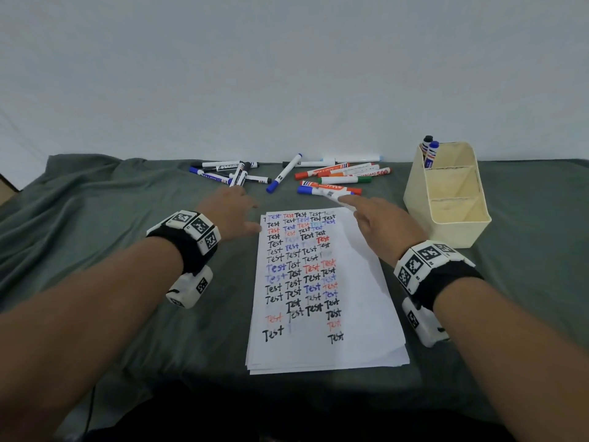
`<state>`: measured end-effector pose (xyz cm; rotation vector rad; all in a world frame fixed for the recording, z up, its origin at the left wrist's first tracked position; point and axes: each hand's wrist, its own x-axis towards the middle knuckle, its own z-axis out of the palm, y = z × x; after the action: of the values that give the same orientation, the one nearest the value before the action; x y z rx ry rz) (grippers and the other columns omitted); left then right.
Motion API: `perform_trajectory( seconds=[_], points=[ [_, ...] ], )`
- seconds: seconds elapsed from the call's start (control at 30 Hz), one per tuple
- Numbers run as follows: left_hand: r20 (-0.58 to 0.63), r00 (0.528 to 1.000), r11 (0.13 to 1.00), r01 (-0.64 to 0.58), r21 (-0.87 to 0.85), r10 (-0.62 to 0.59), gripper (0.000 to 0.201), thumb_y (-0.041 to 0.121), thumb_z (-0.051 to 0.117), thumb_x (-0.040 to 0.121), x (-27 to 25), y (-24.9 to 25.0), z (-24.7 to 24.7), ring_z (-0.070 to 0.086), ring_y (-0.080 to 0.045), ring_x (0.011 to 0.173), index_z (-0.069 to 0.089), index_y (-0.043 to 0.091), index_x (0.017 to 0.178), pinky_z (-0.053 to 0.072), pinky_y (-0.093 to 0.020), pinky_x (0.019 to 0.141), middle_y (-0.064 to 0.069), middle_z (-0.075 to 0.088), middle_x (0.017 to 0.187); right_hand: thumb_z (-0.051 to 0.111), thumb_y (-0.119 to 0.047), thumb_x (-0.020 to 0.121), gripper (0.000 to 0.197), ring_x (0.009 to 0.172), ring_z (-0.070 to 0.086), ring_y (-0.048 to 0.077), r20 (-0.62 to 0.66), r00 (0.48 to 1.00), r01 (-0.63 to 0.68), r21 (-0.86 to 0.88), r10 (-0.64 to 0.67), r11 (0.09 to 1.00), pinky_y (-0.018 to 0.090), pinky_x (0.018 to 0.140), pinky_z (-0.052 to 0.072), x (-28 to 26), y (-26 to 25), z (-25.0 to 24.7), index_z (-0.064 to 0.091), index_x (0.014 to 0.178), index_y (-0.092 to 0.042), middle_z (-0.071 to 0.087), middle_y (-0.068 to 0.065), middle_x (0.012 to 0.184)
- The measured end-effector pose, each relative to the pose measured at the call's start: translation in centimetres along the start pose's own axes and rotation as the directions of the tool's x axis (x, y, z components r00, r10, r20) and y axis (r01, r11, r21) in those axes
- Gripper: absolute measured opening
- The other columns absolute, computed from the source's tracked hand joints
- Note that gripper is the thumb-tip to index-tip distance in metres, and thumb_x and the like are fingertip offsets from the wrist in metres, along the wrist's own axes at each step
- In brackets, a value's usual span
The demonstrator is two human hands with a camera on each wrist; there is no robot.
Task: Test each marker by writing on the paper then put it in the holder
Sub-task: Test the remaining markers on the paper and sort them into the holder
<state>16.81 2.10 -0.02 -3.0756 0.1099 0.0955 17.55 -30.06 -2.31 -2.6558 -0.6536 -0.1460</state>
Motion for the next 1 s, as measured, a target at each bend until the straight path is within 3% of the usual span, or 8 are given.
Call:
perform_trajectory(
  seconds=[0.13,0.27,0.4,0.47,0.73,0.8,0.87,1.0],
  points=[
    [0.007,0.988,0.988,-0.155,-0.006,0.155,0.081,0.084,0.045,0.077,-0.9,3.7,0.7,0.036,-0.024,0.134,0.045,0.037,0.143,0.034,-0.046,0.111,0.001,0.043,0.146,0.041,-0.01,0.106,0.044,0.098,0.057,0.02,-0.01,1.0,0.004,-0.016,-0.004,1.0,0.026,0.079,0.038,0.2,0.3,0.0,0.053,0.146,-0.025,0.058,0.007,0.129],
    [0.261,0.957,0.992,-0.115,-0.057,0.126,0.125,0.107,0.022,0.047,-1.8,6.0,3.0,-0.007,-0.033,0.153,0.002,0.048,0.155,0.006,-0.053,0.121,0.002,-0.006,0.167,0.045,-0.015,0.104,0.045,0.09,0.05,0.013,0.0,1.0,-0.008,-0.007,0.008,1.0,0.027,0.075,0.041,0.2,0.1,-0.1,0.049,0.148,-0.027,0.055,0.004,0.131],
    [0.373,0.921,0.993,-0.105,-0.049,0.115,0.127,0.111,0.012,0.04,-2.3,6.1,4.5,-0.028,-0.034,0.148,-0.025,0.052,0.147,-0.007,-0.052,0.121,-0.001,-0.03,0.162,0.051,-0.012,0.102,0.055,0.104,0.058,0.018,0.026,1.0,-0.001,-0.039,0.002,0.999,0.029,0.083,0.047,0.0,0.0,-0.2,0.041,0.153,-0.029,0.055,0.002,0.14],
    [0.396,0.911,0.993,-0.096,-0.068,0.115,0.125,0.11,0.015,0.043,-2.2,6.1,4.7,-0.031,-0.034,0.147,-0.029,0.053,0.145,-0.01,-0.053,0.121,0.0,-0.035,0.16,0.051,-0.009,0.102,0.054,0.116,0.061,0.023,0.0,1.0,-0.004,-0.044,0.004,0.999,0.032,0.09,0.047,-0.1,-0.1,-0.3,0.043,0.152,-0.028,0.057,0.003,0.143],
    [0.387,0.914,0.991,-0.085,-0.106,0.12,0.127,0.11,0.017,0.042,-2.3,6.3,4.9,-0.032,-0.034,0.146,-0.025,0.052,0.147,-0.013,-0.054,0.119,-0.001,-0.035,0.16,0.052,-0.039,0.104,0.021,0.078,0.061,0.015,-0.239,0.963,-0.056,0.275,0.125,0.96,0.024,0.067,0.044,1.1,-0.2,-2.4,0.062,0.098,-0.022,0.062,-0.002,0.089],
    [0.391,0.913,0.99,-0.077,-0.118,0.117,0.125,0.109,0.021,0.045,-2.3,6.2,4.8,-0.033,-0.033,0.146,-0.025,0.052,0.147,-0.015,-0.054,0.118,-0.001,-0.036,0.16,0.048,-0.04,0.105,0.024,0.069,0.067,0.025,-0.241,0.91,-0.125,0.617,0.338,0.777,0.036,0.064,0.056,2.2,-0.7,-2.6,0.057,0.095,-0.02,0.07,0.013,0.085],
    [0.394,0.912,0.99,-0.073,-0.124,0.117,0.124,0.108,0.023,0.047,-2.3,6.2,4.8,-0.034,-0.033,0.145,-0.024,0.052,0.147,-0.016,-0.054,0.117,-0.001,-0.036,0.16,0.05,-0.033,0.107,0.022,0.063,0.069,0.026,-0.098,0.856,-0.154,0.889,0.508,0.432,0.035,0.059,0.059,3.4,-1.5,-2.2,0.058,0.104,-0.013,0.074,0.019,0.091],
    [0.398,0.91,0.989,-0.073,-0.125,0.117,0.121,0.106,0.027,0.053,-2.5,6.3,4.6,-0.034,-0.033,0.145,-0.023,0.052,0.148,-0.016,-0.055,0.118,-0.001,-0.036,0.159,0.071,0.001,0.093,0.022,0.076,0.075,0.023,0.144,0.797,-0.168,0.986,0.586,-0.014,0.027,0.066,0.06,4.5,-2.1,0.1,0.06,0.112,0.001,0.073,0.019,0.1]
  ],
)
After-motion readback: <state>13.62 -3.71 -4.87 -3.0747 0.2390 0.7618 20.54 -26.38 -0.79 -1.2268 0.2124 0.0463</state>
